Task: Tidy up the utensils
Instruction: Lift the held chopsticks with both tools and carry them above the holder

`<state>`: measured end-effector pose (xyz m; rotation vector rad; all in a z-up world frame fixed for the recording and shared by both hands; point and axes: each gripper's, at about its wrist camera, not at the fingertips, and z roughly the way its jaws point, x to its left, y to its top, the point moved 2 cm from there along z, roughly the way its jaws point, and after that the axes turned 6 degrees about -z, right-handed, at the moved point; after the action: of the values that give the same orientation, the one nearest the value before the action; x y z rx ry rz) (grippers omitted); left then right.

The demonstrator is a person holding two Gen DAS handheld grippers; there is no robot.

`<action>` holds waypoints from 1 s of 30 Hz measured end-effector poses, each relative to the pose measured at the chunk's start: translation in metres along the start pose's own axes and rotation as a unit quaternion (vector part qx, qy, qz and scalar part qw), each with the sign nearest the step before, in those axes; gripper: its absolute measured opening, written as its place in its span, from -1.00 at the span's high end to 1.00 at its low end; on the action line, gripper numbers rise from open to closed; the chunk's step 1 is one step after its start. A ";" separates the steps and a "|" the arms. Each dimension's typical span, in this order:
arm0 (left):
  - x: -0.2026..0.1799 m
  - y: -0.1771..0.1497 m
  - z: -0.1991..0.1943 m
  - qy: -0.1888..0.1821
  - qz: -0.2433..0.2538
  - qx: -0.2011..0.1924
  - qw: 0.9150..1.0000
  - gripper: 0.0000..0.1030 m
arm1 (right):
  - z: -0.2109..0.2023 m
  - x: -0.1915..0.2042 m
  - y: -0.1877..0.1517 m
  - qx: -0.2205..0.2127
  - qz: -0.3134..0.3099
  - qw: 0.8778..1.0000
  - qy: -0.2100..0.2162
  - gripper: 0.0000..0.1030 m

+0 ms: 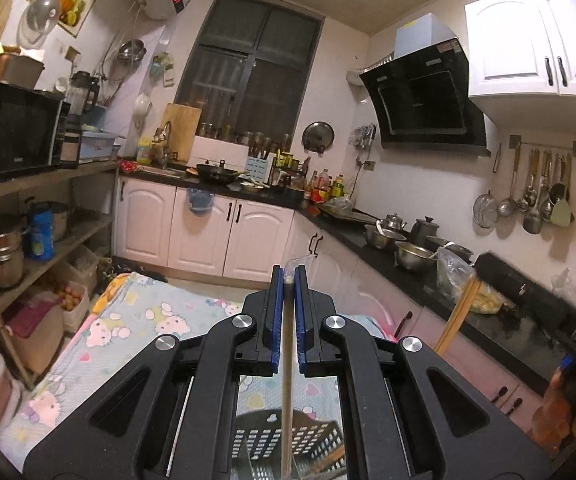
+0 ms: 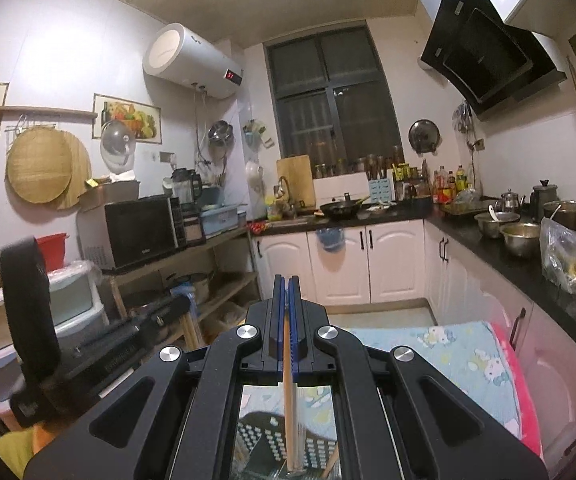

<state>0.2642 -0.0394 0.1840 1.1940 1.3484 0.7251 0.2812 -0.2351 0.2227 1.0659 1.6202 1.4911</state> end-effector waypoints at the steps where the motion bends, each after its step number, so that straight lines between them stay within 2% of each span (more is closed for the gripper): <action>1: 0.001 -0.002 0.003 0.000 -0.001 0.000 1.000 0.97 | 0.003 -0.001 -0.001 -0.001 0.000 1.000 -0.001 0.96; 10: 0.013 -0.036 0.023 0.012 0.001 -0.011 1.000 0.97 | 0.027 -0.003 -0.024 0.010 0.002 1.000 -0.006 0.95; 17: 0.018 -0.050 0.032 0.016 0.004 -0.017 1.000 0.97 | 0.041 -0.003 -0.046 0.016 -0.001 1.000 -0.012 0.95; 30: 0.029 -0.085 0.045 0.007 0.012 0.018 1.000 0.97 | 0.056 -0.016 -0.090 0.041 0.006 0.998 -0.037 0.95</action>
<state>0.2922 -0.0475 0.0878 1.2372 1.3669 0.7302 0.3275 -0.2262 0.1260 1.1638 1.6381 1.3857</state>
